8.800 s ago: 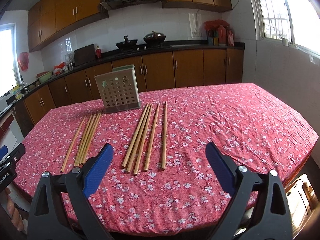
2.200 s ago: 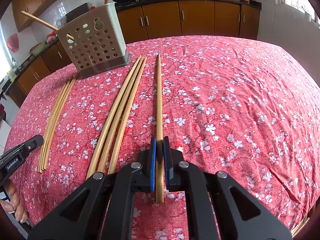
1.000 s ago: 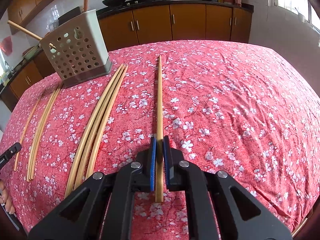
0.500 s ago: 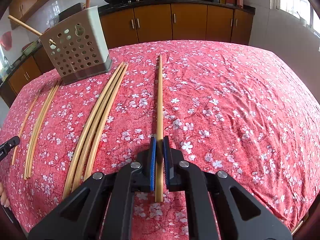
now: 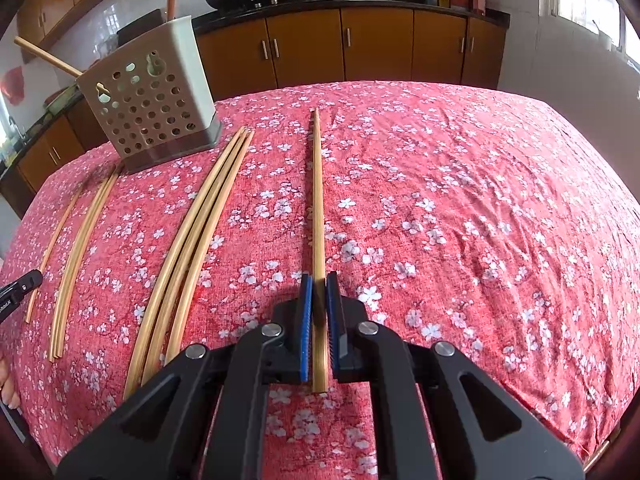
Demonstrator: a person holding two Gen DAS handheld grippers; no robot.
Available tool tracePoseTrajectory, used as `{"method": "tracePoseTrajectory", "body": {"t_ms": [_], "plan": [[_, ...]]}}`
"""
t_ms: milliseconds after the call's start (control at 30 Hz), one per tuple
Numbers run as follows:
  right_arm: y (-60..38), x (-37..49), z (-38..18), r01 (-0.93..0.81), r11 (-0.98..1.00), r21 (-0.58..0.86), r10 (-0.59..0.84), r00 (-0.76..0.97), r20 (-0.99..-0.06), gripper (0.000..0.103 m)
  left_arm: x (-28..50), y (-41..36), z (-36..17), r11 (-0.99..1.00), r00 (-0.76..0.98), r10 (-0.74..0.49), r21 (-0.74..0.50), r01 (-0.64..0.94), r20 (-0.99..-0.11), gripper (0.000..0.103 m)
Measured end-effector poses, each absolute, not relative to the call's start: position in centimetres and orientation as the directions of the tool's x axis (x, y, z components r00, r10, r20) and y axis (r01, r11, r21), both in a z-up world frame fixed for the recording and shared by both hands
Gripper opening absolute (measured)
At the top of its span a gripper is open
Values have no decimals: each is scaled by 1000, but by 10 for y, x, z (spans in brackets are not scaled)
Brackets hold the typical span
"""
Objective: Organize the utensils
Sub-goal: 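Lift the left tool's chopstick over the holder while the right tool carries its chopstick there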
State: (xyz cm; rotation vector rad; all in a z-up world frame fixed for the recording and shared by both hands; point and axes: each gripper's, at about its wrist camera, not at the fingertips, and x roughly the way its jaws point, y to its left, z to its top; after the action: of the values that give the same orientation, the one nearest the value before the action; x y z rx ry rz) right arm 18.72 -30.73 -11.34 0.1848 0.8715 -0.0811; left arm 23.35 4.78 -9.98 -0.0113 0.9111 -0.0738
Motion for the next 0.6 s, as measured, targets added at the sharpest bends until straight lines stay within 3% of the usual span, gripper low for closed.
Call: {"method": "tracePoseTrajectory", "body": {"t_ms": [333, 600], "plan": [[-309, 185, -108, 144, 982, 125, 3, 643, -766, 8, 231, 47, -99, 998, 612, -52, -19, 60, -789, 7], [-325, 165, -51, 157, 976, 153, -24, 769, -638, 8, 215, 58, -51, 995, 704, -104, -77, 71, -702, 7]]}}
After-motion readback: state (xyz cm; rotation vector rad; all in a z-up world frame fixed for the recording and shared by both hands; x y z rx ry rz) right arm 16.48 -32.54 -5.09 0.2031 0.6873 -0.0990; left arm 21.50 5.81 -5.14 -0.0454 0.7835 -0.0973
